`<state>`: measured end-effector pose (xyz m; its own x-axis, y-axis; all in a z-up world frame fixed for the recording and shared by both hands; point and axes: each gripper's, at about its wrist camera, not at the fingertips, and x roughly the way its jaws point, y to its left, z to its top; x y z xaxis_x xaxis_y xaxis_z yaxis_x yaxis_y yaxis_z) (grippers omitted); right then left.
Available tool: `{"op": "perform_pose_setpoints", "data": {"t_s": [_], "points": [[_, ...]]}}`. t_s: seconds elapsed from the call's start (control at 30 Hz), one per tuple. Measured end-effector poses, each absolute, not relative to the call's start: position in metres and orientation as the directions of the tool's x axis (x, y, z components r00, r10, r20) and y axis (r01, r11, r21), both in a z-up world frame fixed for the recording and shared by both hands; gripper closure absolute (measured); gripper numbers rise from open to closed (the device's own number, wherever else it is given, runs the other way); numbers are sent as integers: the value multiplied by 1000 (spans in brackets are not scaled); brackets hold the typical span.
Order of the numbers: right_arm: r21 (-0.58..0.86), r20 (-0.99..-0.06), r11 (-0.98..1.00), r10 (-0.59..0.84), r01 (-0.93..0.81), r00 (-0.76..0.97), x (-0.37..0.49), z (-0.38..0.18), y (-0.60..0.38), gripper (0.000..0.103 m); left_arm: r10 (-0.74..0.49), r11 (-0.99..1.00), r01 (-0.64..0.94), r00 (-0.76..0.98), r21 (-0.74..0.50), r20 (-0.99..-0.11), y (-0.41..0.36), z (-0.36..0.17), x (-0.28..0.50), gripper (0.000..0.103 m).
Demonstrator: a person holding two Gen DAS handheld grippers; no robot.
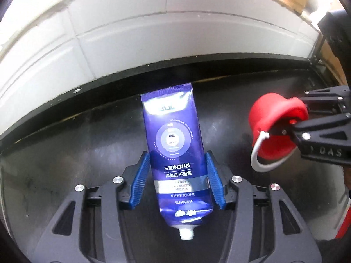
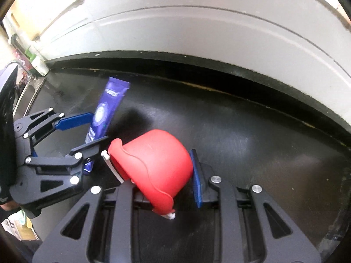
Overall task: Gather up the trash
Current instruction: 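Grasp the red cup with the right tool while the left tool grasps the blue toothpaste tube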
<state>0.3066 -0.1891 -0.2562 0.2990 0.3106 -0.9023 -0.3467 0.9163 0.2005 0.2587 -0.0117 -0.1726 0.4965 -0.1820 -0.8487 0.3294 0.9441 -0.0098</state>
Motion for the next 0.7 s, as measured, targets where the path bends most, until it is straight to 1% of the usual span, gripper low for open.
{"op": "perform_pose_setpoints", "data": {"t_s": [0.07,0.13,0.27,0.33,0.5,0.53,0.57,0.6,0.63,0.67,0.7], "points": [[196,-895,914,315,-356,317,297,-247,-190,78,-137,949,313,519,38,-844,-18,-161,245,92],[189,-887,912,317,-363,335,288,-238,-192,78,-146,953,302,525,23,-839,-16,-150,232,95],[180,-879,913,316,-366,356,268,-225,-198,77,-147,956,293,498,7,-855,-15,-153,220,94],[179,-873,917,315,-356,373,258,-219,-203,78,-139,955,297,509,21,-849,-11,-156,212,94],[183,-860,924,316,-334,402,242,-207,-219,78,-104,953,298,486,53,-867,-4,-166,210,95],[186,-861,924,317,-334,399,244,-208,-217,78,-107,957,286,477,40,-872,-3,-166,211,94],[193,-862,923,321,-333,391,243,-209,-218,78,-103,961,274,470,34,-877,-3,-167,212,87],[195,-863,923,323,-332,389,243,-210,-216,78,-93,968,249,451,25,-888,-7,-169,217,74],[199,-861,922,326,-331,391,241,-210,-222,78,-79,973,230,440,27,-894,-9,-171,217,25],[205,-859,921,331,-331,390,241,-210,-223,78,-58,977,210,444,41,-894,-10,-170,213,6],[212,-857,921,336,-328,390,241,-210,-224,78,-53,976,209,469,53,-881,-14,-168,212,6]]}}
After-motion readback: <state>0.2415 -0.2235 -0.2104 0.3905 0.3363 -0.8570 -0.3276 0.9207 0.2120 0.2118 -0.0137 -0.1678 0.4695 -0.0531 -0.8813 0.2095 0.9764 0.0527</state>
